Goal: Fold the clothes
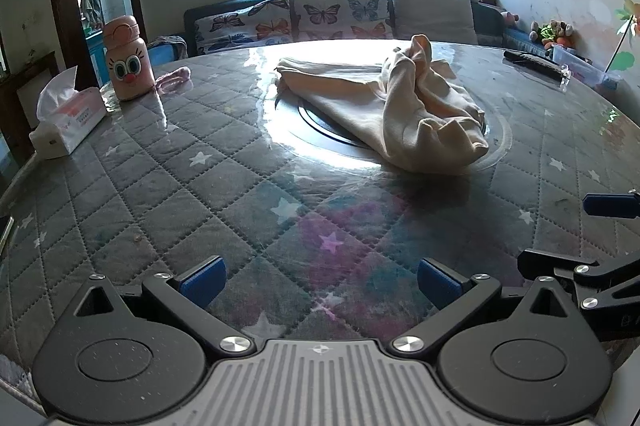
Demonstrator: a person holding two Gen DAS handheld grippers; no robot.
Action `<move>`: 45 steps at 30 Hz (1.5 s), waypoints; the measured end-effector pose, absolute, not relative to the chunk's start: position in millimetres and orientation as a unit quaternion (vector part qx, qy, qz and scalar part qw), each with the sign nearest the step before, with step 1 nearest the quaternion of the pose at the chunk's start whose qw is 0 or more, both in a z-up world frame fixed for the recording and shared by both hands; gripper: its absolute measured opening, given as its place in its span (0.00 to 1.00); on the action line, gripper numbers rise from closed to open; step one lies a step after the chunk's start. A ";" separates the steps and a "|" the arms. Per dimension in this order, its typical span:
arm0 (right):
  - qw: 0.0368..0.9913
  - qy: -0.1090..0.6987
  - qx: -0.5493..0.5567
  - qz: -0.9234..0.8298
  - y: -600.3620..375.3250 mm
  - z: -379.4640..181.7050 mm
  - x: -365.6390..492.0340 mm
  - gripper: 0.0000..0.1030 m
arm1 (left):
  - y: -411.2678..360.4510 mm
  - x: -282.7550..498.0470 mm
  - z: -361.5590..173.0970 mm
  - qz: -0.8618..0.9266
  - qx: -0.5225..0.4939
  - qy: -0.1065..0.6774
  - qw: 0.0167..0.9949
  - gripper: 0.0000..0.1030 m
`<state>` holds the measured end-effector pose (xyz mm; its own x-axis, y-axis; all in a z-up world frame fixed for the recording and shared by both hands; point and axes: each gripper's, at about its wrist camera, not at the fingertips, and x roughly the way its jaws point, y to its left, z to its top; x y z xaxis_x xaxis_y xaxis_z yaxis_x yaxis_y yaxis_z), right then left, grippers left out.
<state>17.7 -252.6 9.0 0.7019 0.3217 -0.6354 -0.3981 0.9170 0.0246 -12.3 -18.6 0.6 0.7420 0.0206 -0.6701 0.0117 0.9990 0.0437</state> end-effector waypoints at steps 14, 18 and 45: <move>0.914 0.345 -0.057 0.204 -248.4 7.5 30.0 1.00 | -19.9 3.0 -2.0 -0.001 0.023 0.373 0.928 1.00; 0.912 0.350 -0.058 0.204 -246.9 6.7 34.8 1.00 | -22.1 8.9 -2.9 -0.004 0.023 0.377 0.926 1.00; 0.905 0.368 -0.067 0.202 -252.6 15.7 74.7 1.00 | -22.3 57.1 32.4 -0.015 0.040 0.351 0.935 1.00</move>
<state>74.7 -252.6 15.7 0.6467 0.3166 -0.6940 -0.4155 0.9092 0.0276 57.1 -22.3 32.4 0.7535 0.0011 -0.6575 0.0554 0.9963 0.0651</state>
